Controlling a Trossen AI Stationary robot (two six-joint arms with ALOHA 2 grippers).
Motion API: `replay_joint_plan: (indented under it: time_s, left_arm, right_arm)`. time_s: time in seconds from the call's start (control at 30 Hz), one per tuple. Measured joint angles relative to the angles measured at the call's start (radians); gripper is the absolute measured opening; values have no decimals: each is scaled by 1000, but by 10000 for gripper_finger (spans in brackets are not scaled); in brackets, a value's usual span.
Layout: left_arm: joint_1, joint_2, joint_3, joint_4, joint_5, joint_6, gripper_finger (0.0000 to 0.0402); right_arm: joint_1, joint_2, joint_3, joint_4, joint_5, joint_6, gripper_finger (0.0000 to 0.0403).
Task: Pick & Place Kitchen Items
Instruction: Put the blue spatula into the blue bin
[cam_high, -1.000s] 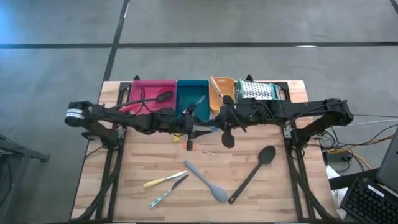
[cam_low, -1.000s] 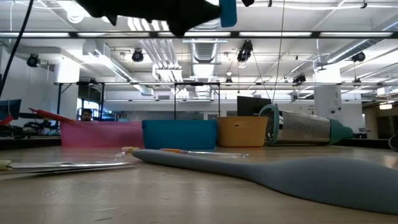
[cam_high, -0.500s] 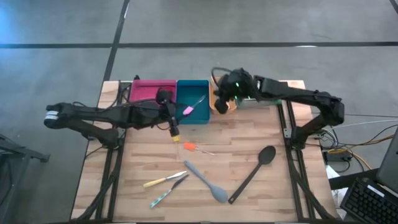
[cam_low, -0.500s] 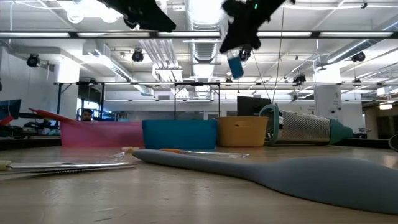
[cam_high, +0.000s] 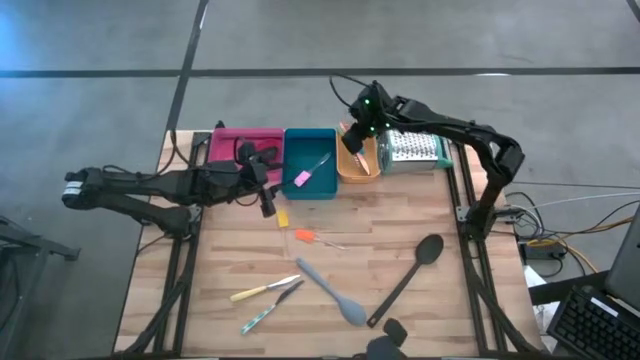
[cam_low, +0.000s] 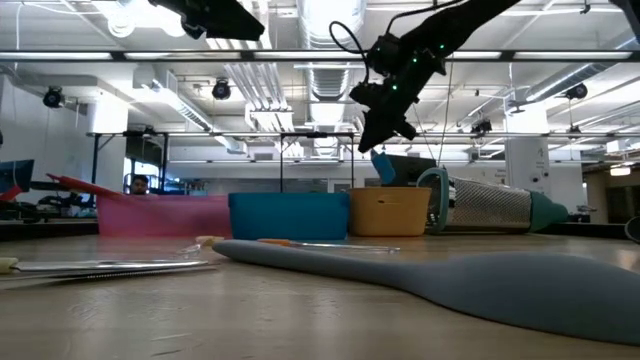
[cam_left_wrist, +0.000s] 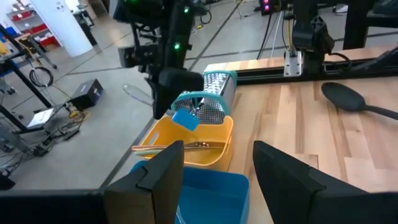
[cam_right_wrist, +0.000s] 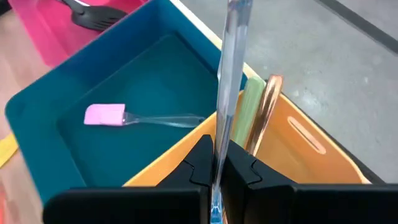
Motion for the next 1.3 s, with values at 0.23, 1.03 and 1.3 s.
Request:
replay_joint_plan:
  time_s: [0.23,1.03,1.3]
  left_arm:
    - [0,-1,0,1,-41,22,197]
    - [1,-11,0,5,-68,19,197]
    - [1,-10,0,32,-68,10,197]
  right_arm:
    - [30,58,78,14,-77,-3,8]
    - [249,116,-320,1183,110,353,8]
    - [252,268,-299,1261,86,519,8]
